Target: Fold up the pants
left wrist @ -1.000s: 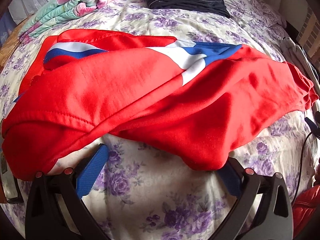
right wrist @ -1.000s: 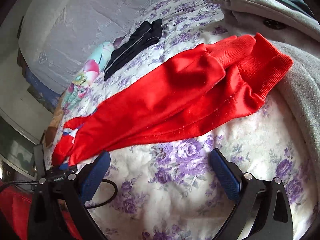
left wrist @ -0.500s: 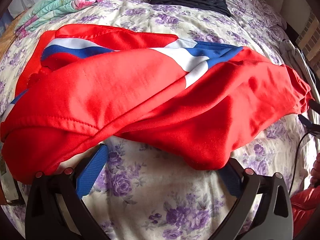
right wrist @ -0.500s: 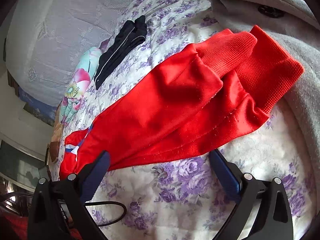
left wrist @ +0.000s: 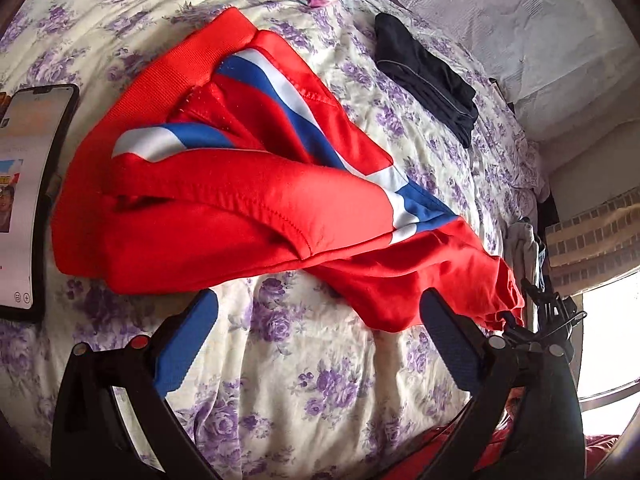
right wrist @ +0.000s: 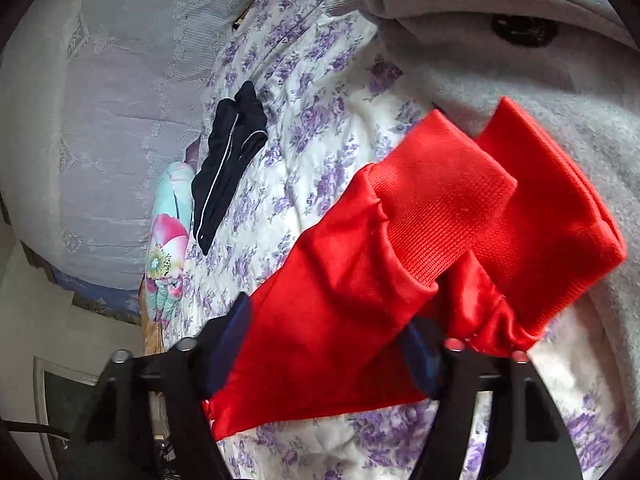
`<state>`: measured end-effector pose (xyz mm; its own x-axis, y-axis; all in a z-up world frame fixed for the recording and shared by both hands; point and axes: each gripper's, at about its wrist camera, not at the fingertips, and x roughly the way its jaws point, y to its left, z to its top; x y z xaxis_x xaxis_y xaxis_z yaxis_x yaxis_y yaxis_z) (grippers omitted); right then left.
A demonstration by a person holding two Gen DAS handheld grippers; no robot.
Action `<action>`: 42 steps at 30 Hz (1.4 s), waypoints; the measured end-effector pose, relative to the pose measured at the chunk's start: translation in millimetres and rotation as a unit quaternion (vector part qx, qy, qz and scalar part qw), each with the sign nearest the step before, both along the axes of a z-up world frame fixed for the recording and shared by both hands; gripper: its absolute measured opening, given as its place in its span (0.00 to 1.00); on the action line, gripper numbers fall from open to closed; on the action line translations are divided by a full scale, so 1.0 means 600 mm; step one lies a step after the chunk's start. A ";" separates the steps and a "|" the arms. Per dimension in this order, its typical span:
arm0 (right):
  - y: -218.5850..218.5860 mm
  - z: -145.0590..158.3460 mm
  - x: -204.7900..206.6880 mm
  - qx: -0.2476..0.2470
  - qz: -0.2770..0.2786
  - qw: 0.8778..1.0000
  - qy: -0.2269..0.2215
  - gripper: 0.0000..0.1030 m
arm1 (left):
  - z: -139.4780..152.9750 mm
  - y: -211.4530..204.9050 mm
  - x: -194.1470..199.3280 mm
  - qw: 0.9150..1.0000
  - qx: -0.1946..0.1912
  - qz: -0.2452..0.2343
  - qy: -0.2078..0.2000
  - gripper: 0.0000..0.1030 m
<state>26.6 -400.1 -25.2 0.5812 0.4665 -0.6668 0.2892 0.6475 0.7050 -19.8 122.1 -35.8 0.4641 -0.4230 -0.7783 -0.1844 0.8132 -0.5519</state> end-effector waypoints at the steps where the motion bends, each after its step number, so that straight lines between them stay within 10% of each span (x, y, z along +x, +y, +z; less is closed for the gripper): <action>1: 0.005 0.008 0.004 -0.011 0.010 1.000 -0.009 0.24 | 0.001 0.004 -0.002 1.000 -0.003 0.005 -0.001 0.95; 3: 0.010 0.035 0.000 -0.035 0.028 0.998 -0.034 0.08 | 0.001 0.014 -0.002 1.000 -0.009 0.016 -0.001 0.95; 11: -0.018 0.129 -0.110 -0.080 0.028 0.994 -0.075 0.07 | 0.009 0.035 -0.003 1.000 -0.009 0.012 0.010 0.95; 19: -0.070 0.080 -0.213 -0.029 -0.060 0.998 -0.019 0.19 | -0.016 0.064 0.023 0.995 -0.082 0.032 0.040 0.95; 22: -0.045 0.085 -0.206 -0.024 -0.055 0.998 -0.032 0.60 | -0.034 0.079 0.025 0.985 -0.147 0.066 0.061 0.95; 26: -0.006 0.103 -0.187 -0.039 -0.023 0.998 -0.052 0.60 | -0.063 0.080 -0.006 0.962 -0.234 0.109 0.087 0.95; 34: 0.019 0.116 -0.146 -0.047 0.015 0.997 -0.055 0.61 | -0.074 0.103 0.004 0.937 -0.281 0.203 0.042 0.94; 39: 0.039 0.132 -0.115 -0.057 0.043 0.995 -0.073 0.61 | -0.039 0.114 -0.007 0.949 -0.254 0.188 -0.003 0.23; 42: 0.052 0.130 -0.095 -0.059 0.056 0.994 -0.074 0.61 | -0.029 0.125 -0.024 0.947 -0.258 0.188 -0.016 0.19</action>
<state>-30.1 -368.8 52.7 0.6259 0.4580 -0.6312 0.1082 0.7506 0.6519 -34.2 197.2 -53.3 0.6768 -0.5443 -0.4957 -0.3842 0.3133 -0.8685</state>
